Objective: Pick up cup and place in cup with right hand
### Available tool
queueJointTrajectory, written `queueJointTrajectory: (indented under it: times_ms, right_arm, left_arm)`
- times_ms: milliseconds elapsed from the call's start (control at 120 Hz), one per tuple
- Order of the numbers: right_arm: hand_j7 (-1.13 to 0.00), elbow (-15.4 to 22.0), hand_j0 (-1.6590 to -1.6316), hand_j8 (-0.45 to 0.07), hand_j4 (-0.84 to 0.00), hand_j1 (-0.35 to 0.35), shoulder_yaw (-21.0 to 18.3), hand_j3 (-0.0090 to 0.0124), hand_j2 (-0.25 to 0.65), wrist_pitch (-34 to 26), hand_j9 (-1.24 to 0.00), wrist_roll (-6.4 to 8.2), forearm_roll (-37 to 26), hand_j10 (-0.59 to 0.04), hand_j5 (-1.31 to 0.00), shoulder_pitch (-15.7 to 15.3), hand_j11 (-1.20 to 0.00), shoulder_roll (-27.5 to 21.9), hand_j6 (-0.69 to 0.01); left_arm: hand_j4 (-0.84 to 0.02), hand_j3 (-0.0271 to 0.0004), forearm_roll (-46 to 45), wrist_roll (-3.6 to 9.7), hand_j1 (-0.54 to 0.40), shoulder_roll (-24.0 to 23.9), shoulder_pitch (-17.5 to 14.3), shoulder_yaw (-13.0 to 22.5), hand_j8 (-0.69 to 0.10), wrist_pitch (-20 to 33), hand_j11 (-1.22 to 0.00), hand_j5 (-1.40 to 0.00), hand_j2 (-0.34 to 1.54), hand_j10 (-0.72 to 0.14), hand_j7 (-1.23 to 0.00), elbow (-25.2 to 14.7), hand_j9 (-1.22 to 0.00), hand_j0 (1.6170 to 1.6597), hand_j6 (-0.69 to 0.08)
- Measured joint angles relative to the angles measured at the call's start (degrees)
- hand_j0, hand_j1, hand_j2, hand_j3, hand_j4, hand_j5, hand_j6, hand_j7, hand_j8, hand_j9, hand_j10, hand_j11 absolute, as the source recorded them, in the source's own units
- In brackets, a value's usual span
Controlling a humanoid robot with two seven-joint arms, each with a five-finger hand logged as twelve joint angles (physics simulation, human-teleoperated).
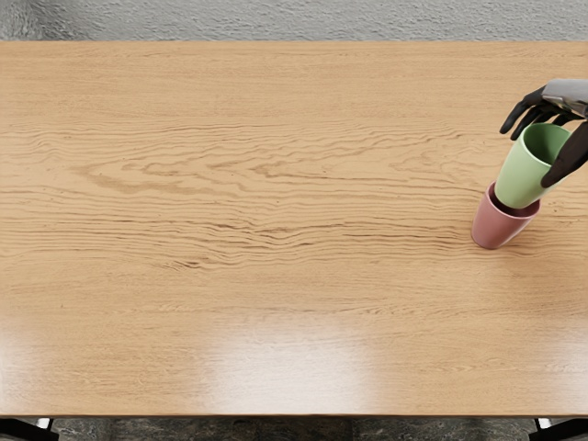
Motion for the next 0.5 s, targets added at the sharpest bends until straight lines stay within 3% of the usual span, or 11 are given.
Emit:
queueJointTrajectory:
  times_ms: [67, 183, 283, 500]
  right_arm:
    - [-0.59, 0.03, -1.6548, -0.307, -0.445, 0.053, -0.02, 0.0, 0.019, -0.06, -0.58, 0.01, 0.02, -0.32, -0.6, -0.03, -0.59, -0.04, -0.454]
    - [-0.41, 0.05, -1.6562, -0.241, -0.318, -0.047, -0.12, 0.0, 0.0, -0.21, -0.41, 0.01, 0.02, -0.247, -0.42, -0.05, -0.42, -0.41, -0.324]
    - [-0.32, 0.05, -1.6569, -0.201, -0.247, -0.107, -0.14, 0.0, -0.008, -0.29, -0.32, 0.01, 0.03, -0.204, -0.32, -0.12, -0.32, -0.73, -0.252]
    - [-0.23, 0.25, -1.6576, -0.169, -0.184, -0.159, 0.25, 0.0, -0.018, -0.69, -0.23, 0.01, 0.04, -0.168, -0.23, -0.26, -0.23, -0.61, -0.188]
  left_arm:
    - [0.0, -0.0001, 0.0, 0.0, 0.349, 0.0, 0.0, 0.0, 0.0, 0.0, 0.0, 0.0, 0.0, 0.0, 0.0, 0.0, 0.0, 1.6581, 0.0]
    - [0.0, -0.0001, 0.0, 0.0, 0.349, 0.0, 0.0, 0.0, 0.0, 0.0, 0.0, 0.0, 0.0, 0.0, 0.0, 0.0, 0.0, 1.6581, 0.0]
    - [0.0, -0.0001, 0.01, 0.0, 0.349, 0.0, 0.0, 0.0, 0.0, 0.0, 0.0, 0.0, 0.0, 0.0, 0.0, 0.0, 0.0, 1.6581, 0.0]
    - [0.0, -0.0001, 0.0, 0.0, 0.349, 0.0, 0.0, 0.0, 0.0, 0.0, 0.0, 0.0, 0.0, 0.0, 0.0, 0.0, 0.0, 1.6581, 0.0]
